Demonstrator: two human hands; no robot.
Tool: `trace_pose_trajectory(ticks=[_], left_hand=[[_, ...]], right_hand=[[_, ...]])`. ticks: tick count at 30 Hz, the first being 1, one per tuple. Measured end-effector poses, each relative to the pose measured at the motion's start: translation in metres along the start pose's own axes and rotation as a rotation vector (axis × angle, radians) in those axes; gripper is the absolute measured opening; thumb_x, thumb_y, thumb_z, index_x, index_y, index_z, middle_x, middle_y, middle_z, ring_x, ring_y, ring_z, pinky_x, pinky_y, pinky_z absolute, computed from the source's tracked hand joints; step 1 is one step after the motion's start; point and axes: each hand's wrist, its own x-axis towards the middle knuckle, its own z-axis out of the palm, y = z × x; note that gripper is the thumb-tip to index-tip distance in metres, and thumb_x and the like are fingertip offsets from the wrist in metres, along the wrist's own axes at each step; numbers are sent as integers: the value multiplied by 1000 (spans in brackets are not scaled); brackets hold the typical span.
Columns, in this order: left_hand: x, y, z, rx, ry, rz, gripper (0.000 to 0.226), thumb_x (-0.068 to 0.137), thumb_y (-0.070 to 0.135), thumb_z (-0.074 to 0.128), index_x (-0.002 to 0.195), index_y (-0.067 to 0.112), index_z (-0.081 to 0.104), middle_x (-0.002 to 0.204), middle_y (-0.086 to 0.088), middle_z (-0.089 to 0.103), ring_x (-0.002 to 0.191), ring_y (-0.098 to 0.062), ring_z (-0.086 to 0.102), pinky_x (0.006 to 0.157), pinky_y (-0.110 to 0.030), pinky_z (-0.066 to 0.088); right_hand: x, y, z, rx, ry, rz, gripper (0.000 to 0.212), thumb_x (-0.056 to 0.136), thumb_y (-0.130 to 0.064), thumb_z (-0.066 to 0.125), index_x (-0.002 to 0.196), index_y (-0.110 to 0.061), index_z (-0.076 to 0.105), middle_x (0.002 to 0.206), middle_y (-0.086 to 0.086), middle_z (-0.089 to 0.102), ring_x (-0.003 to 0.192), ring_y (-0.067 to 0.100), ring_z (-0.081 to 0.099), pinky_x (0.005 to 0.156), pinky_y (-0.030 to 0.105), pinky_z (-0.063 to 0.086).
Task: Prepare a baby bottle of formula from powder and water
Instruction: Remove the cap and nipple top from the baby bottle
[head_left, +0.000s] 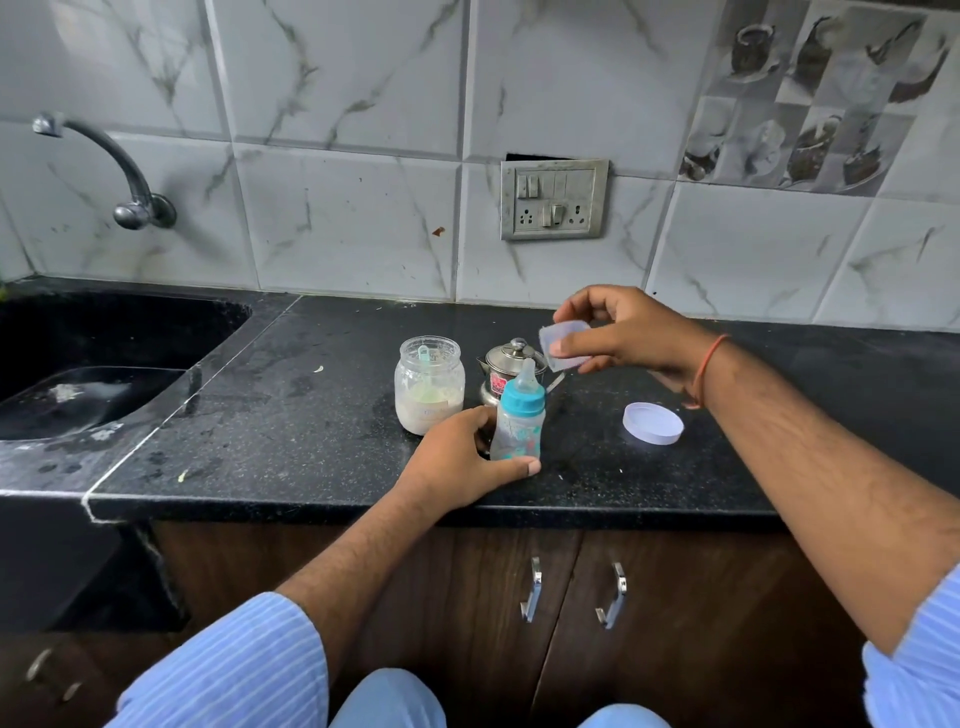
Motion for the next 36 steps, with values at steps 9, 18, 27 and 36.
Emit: trace_pose_trajectory(ticks=[9,18,27,36], left_hand=[[-2,-6,5,88,80,43,59,81,62,91,124,28,69,91,22,59,83,-1,59,69,-16,40],[-2,-6,3,96,73,40,59,81,64,91,123,29,68,93,23,60,85,-1,60,69,-15,40],[-2,-6,3,115,76,41,63,80,67,89,124,27,68,95,23,60,87,-1,60,70,-15,39],[-2,-3,2,122,74,41,65,80,67,89,127,27,69,96,23,59,87,-1,60,69,-15,40]], right_hand=[[-2,78,-14,37,19,175,44,93,-7,74,133,-24,71,136,1,69,132,13,60,100,33,51],[19,110,-14,-187,162,94,46,83,-8,86,123,-26,72,117,-1,75,113,20,71,104,40,57],[28,125,-5,-357,189,102,56,74,-19,86,124,-37,70,127,-5,67,109,17,67,93,34,53],[31,129,-3,-403,206,130,54,74,-25,92,124,-32,71,122,-3,68,105,17,67,85,31,47]])
